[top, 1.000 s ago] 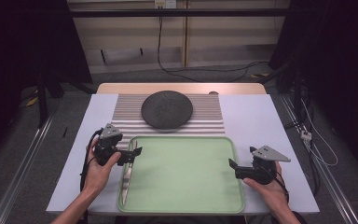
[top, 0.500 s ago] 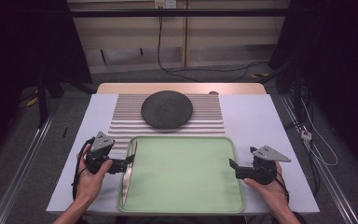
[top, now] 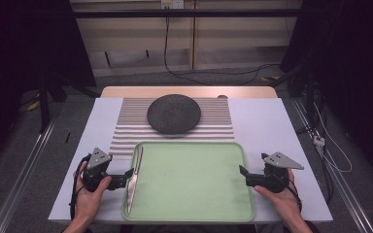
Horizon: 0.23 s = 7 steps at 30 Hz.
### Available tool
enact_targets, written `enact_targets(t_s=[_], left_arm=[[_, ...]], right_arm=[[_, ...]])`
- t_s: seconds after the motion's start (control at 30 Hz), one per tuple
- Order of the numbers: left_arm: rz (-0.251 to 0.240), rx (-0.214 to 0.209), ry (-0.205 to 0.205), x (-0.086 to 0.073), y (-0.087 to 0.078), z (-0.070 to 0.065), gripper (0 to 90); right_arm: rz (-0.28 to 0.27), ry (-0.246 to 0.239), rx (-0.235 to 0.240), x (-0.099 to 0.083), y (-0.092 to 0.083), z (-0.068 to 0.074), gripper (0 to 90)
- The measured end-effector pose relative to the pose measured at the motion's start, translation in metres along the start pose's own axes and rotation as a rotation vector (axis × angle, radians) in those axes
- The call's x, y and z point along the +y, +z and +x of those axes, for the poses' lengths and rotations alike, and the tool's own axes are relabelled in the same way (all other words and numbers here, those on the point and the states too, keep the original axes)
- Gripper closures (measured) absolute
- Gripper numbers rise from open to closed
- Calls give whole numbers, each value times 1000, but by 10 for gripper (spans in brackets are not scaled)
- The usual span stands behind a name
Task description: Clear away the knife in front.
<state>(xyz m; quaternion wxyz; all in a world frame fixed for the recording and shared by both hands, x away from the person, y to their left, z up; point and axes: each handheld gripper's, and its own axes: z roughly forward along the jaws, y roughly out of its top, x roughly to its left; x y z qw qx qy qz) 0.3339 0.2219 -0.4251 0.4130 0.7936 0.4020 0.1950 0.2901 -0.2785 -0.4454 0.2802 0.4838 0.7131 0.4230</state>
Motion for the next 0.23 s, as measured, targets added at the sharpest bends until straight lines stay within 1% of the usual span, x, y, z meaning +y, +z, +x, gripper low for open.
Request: enact_targets(t_s=[0.1,0.17,0.23], left_arm=[[-8,-10,-7,-1,0,-1,72],[-14,-5,1,-1,0,0,72],[-15,-5,-6,0,0,1,71]], right_arm=[[-1,-1,0,0,-1,-1,73],[0,5,-6,-1,-1,-1,73],[-1,5,-8,-1,-1,-2,73]])
